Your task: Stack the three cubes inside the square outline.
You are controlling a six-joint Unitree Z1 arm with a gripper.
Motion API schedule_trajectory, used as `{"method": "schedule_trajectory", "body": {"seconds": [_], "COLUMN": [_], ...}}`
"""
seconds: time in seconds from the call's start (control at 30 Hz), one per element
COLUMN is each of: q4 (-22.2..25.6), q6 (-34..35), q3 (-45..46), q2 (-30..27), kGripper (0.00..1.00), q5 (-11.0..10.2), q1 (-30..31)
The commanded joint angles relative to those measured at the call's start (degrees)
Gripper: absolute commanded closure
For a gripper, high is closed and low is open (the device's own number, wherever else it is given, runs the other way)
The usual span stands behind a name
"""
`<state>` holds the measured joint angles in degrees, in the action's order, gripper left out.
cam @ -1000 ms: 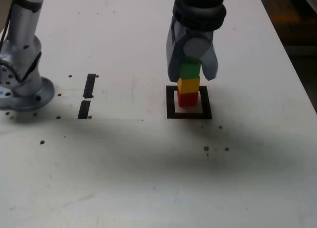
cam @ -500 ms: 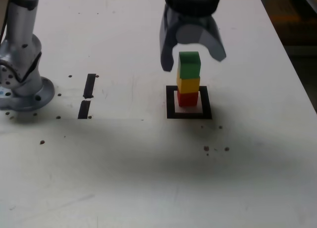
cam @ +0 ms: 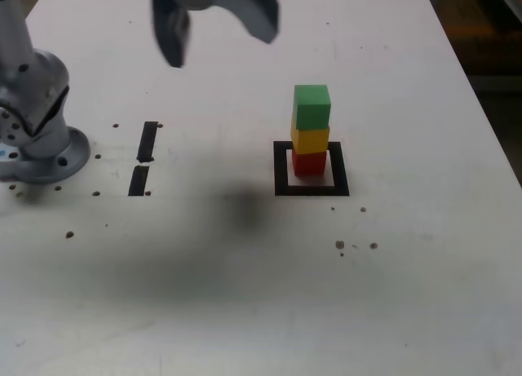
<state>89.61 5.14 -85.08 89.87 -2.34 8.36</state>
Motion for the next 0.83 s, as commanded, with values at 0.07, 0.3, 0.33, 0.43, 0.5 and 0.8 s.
{"method": "schedule_trajectory", "body": {"seconds": [0.07, 0.3, 0.33, 0.43, 0.5, 0.8], "q4": [-3.3, -11.8, -12.6, -15.3, -17.1, -21.5], "q6": [-0.3, -0.8, -1.0, -2.1, -3.1, -5.5], "q3": [11.7, 26.3, 27.9, 32.1, 34.6, 40.4], "q2": [-4.4, -10.0, -10.6, -11.6, -11.8, -13.6], "kGripper": [0.00, 0.00, 0.00, 0.00, 0.00, 0.00], "q5": [-0.1, 1.3, 1.5, 2.2, 2.5, 3.2], "q1": [-0.1, -0.1, -0.2, -1.0, -1.8, -3.5]}}
